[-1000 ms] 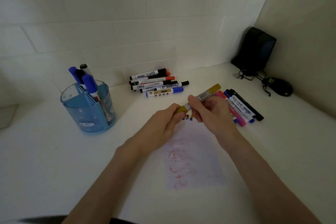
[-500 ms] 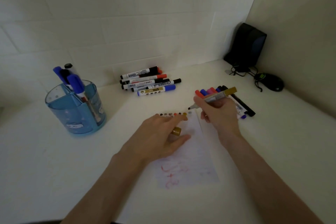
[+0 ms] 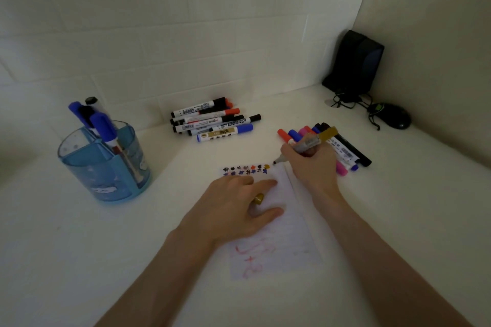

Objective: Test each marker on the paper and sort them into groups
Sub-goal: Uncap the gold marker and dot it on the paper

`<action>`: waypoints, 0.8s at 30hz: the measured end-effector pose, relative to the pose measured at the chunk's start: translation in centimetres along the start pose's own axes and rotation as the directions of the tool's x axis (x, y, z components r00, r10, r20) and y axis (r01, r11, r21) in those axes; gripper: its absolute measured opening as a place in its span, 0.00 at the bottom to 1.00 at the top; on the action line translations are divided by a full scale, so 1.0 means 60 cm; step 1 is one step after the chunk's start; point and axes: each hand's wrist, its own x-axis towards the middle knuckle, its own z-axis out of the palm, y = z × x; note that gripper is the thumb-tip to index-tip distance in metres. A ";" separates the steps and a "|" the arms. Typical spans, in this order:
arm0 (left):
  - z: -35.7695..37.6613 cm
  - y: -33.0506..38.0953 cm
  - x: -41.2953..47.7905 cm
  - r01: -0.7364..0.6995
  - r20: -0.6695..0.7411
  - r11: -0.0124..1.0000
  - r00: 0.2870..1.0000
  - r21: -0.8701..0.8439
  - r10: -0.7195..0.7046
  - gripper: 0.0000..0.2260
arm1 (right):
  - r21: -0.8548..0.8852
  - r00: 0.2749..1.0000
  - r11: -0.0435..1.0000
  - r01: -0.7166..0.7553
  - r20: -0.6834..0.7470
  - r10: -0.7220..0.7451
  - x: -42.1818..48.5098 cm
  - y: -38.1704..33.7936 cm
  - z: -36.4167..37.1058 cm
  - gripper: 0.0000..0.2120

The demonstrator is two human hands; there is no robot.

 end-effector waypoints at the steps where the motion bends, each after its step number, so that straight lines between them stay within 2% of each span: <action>1: 0.000 0.000 0.000 0.000 -0.003 1.000 1.000 0.000 0.000 0.31 | -0.011 1.000 1.000 0.008 0.015 -0.008 0.000 0.000 0.001 0.16; 5: 0.001 0.000 0.001 -0.004 -0.023 1.000 1.000 0.011 0.005 0.30 | -0.035 0.998 0.999 0.042 0.057 -0.040 -0.005 0.003 0.005 0.14; 14: 0.005 0.000 0.003 0.008 -0.032 1.000 0.999 0.016 -0.007 0.31 | -0.042 0.995 0.996 0.082 0.054 -0.079 -0.006 0.008 0.008 0.18; 19: 0.005 -0.001 0.001 0.013 -0.034 1.000 0.999 0.012 -0.012 0.31 | -0.047 0.991 0.992 0.118 0.065 -0.114 -0.007 0.006 0.009 0.15; 24: 0.002 0.000 0.000 0.020 -0.031 1.000 0.999 0.011 -0.019 0.31 | -0.041 0.995 0.994 0.102 0.028 -0.101 -0.004 0.008 0.006 0.19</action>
